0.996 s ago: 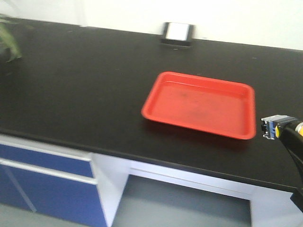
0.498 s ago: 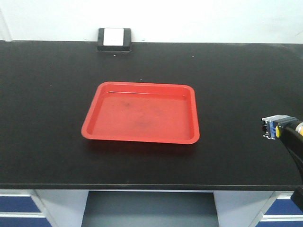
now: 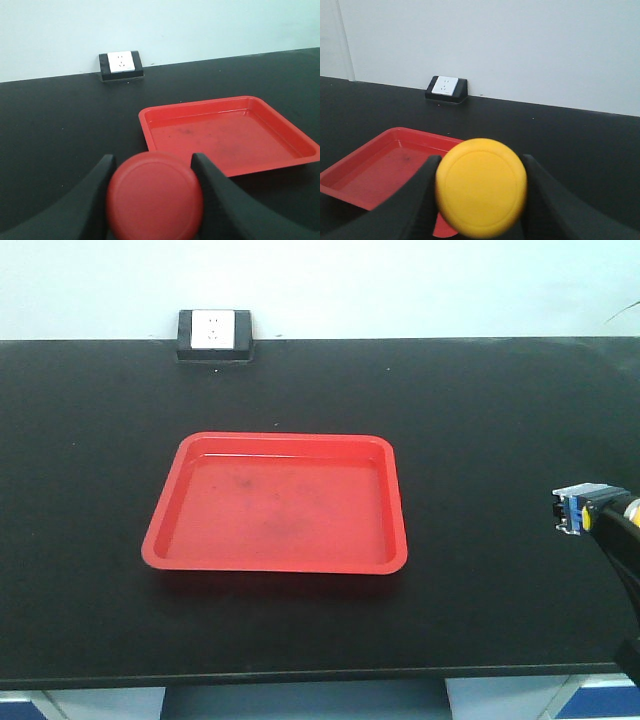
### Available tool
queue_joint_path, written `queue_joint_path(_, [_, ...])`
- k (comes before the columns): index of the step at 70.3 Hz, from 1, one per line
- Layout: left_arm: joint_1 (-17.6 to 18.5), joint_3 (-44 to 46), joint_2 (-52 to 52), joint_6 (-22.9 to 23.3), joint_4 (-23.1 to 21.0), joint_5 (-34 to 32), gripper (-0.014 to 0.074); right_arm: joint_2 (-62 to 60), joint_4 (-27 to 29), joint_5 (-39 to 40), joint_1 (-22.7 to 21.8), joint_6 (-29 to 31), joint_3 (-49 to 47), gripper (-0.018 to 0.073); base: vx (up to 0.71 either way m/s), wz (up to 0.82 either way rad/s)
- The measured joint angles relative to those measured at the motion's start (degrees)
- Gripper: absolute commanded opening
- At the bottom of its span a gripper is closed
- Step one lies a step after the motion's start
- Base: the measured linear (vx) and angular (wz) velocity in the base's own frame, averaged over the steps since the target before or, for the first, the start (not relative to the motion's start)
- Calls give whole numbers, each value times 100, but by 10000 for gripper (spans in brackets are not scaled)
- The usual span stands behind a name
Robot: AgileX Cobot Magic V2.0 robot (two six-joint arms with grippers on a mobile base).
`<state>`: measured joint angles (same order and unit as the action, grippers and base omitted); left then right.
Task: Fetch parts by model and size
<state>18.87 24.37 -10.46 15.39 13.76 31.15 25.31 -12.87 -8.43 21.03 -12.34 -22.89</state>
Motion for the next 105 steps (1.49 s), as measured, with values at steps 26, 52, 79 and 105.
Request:
queue_joint_path(26, [0, 0, 0, 0, 0, 0, -6, 0, 0, 0, 0, 0, 0, -10, 8, -1])
queue_joint_path(52, [0, 0, 0, 0, 0, 0, -6, 0, 0, 0, 0, 0, 0, -10, 5, 0])
queue_joint_path(79, [0, -4, 0, 0, 0, 11, -6, 0, 0, -7, 0, 0, 0, -10, 4, 0])
queue_joint_path(105, [0, -11, 0, 0, 0, 18, -6, 39, 0, -32, 0, 0, 0, -10, 0, 0])
